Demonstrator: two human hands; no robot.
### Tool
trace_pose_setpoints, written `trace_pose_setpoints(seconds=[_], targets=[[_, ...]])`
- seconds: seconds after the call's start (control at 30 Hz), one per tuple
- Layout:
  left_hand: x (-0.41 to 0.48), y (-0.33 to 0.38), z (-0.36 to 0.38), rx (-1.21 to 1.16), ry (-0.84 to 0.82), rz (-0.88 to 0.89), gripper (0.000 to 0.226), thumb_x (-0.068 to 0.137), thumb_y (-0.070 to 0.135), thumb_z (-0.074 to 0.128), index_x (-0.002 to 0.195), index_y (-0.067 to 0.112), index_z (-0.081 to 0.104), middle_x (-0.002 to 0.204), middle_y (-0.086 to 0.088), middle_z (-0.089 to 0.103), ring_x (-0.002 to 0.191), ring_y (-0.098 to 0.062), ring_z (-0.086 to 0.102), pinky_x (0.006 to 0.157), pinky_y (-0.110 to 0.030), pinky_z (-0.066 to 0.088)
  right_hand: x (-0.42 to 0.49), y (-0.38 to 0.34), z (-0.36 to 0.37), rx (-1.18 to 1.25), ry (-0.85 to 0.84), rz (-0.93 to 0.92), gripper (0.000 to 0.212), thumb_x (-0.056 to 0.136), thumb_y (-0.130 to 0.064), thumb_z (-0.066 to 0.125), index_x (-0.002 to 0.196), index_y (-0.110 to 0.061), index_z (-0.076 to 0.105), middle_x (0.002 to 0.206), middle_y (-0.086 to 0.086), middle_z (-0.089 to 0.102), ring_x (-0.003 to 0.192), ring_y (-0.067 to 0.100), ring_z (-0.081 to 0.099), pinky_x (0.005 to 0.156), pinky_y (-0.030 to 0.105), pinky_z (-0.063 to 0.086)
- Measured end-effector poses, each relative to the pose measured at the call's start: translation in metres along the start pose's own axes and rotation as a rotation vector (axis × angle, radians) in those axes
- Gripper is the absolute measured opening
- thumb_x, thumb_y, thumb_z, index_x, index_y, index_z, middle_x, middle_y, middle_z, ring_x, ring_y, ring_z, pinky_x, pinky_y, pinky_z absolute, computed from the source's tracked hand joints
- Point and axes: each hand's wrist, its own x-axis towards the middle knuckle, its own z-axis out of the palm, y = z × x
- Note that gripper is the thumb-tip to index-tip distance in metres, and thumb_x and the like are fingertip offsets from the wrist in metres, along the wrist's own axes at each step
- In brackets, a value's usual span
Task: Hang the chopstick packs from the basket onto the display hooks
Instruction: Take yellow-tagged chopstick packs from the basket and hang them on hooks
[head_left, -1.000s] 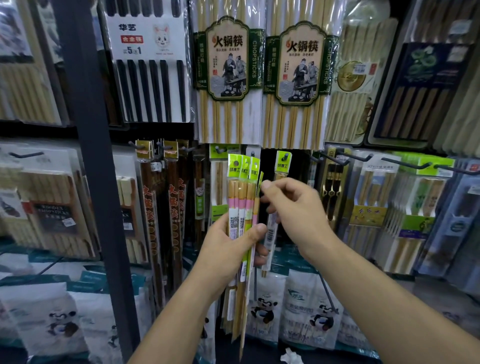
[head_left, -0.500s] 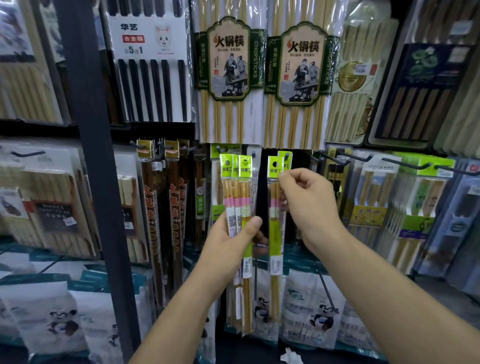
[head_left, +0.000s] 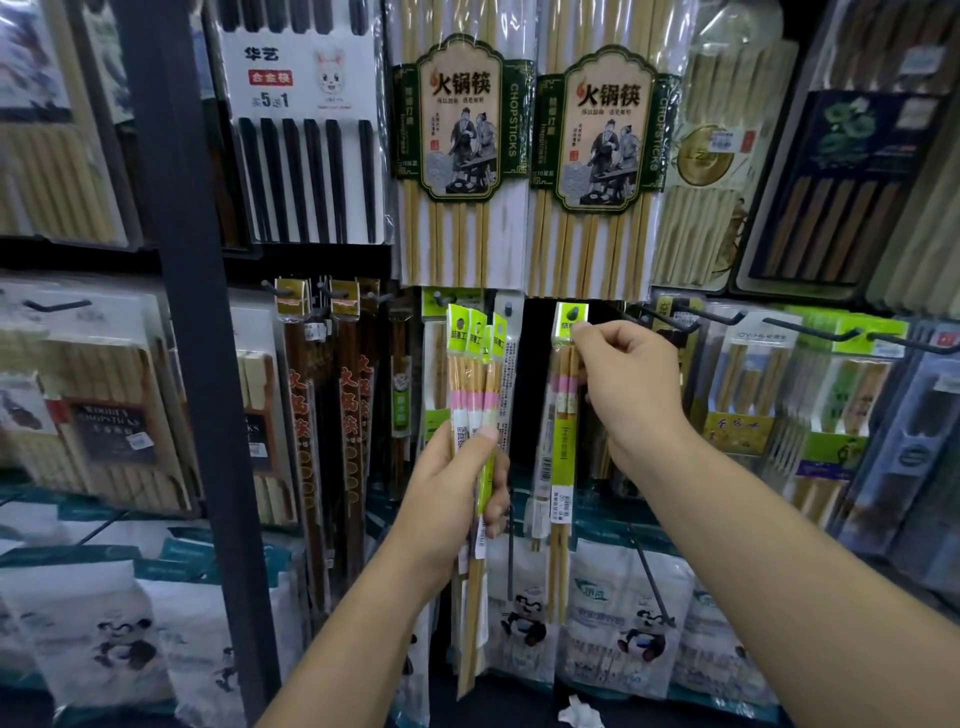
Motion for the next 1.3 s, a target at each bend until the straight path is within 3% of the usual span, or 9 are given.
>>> trace_pose_setpoints(seconds=[0.17,0.3,0.6,0.8,0.87,0.93,1.1,1.23,1.3], targets=[[-0.002,-0.001,0.001,0.08,0.013,0.024,0.018,0.104,0.025,0.057,0.097,0.009,0.055,0.079,-0.006,0.061,0.055,-0.018,0.053,0.044,-0.029,0.042,0.004,0.008,0.0,-0.057,0.016,0.024,0.026,0.098,-0.025,0.066,0.083,-0.004,0.072,0.069,0.012,0.067,0.06,0.011,0.062,0.063,0.019,0.051],[-0.001,0.0,0.001,0.071,0.012,0.055,0.021,0.097,0.031,0.063,0.102,0.011,0.061,0.079,-0.003,0.066,0.066,-0.019,0.064,0.048,-0.03,0.051,0.0,0.015,-0.003,-0.101,0.089,0.007,0.023,0.095,-0.03,0.069,0.083,-0.01,0.069,0.063,-0.006,0.064,0.055,-0.004,0.058,0.062,0.018,0.046],[-0.004,0.001,0.009,0.132,-0.011,0.055,0.011,0.098,0.032,0.064,0.097,0.037,0.074,0.083,-0.004,0.073,0.07,-0.017,0.067,0.055,-0.03,0.054,-0.028,0.013,0.005,0.039,-0.243,0.012,0.03,0.1,-0.028,0.062,0.073,-0.02,0.073,0.069,-0.003,0.067,0.064,0.009,0.062,0.053,0.023,0.048],[-0.005,0.003,0.01,0.106,-0.001,0.042,0.015,0.094,0.037,0.065,0.105,0.032,0.074,0.091,-0.001,0.078,0.08,-0.015,0.074,0.06,-0.024,0.057,-0.03,0.008,0.005,0.103,-0.216,0.046,0.028,0.101,-0.024,0.06,0.076,-0.02,0.072,0.068,-0.003,0.066,0.061,0.009,0.059,0.053,0.024,0.046],[-0.005,0.003,0.01,0.116,0.026,0.043,0.02,0.093,0.039,0.065,0.108,0.029,0.074,0.099,0.007,0.08,0.091,-0.006,0.075,0.068,-0.015,0.057,-0.026,0.004,0.005,0.096,-0.174,0.025,0.033,0.101,-0.026,0.059,0.071,-0.023,0.072,0.065,-0.004,0.062,0.062,0.009,0.057,0.06,0.028,0.047],[-0.003,0.0,0.008,0.132,0.064,0.029,0.023,0.089,0.043,0.065,0.106,0.03,0.075,0.101,0.007,0.079,0.095,-0.004,0.074,0.075,-0.017,0.058,-0.019,0.0,0.004,0.075,-0.122,-0.008,0.033,0.101,-0.028,0.059,0.071,-0.021,0.071,0.067,-0.001,0.059,0.065,0.013,0.055,0.065,0.033,0.048],[0.0,-0.002,0.005,0.159,0.084,0.006,0.017,0.092,0.043,0.064,0.098,0.036,0.078,0.088,0.005,0.073,0.086,-0.015,0.069,0.081,-0.03,0.06,-0.008,-0.005,0.003,0.019,-0.045,-0.067,0.036,0.101,-0.029,0.059,0.071,-0.011,0.067,0.065,0.004,0.05,0.061,0.016,0.049,0.051,0.019,0.045],[0.0,-0.001,0.004,0.175,0.053,0.028,0.026,0.078,0.056,0.067,0.095,0.039,0.076,0.081,0.007,0.071,0.077,-0.011,0.068,0.076,-0.031,0.06,-0.002,-0.003,0.003,0.011,-0.048,-0.042,0.035,0.1,-0.027,0.059,0.077,-0.002,0.064,0.069,0.01,0.054,0.069,0.03,0.058,0.065,0.043,0.056],[0.0,-0.001,0.004,0.189,0.049,0.036,0.029,0.076,0.057,0.068,0.094,0.035,0.075,0.084,0.003,0.074,0.076,-0.01,0.07,0.07,-0.023,0.06,-0.002,-0.002,0.002,0.008,-0.045,-0.053,0.035,0.1,-0.026,0.058,0.079,0.001,0.063,0.069,0.01,0.052,0.067,0.027,0.055,0.062,0.037,0.054]])
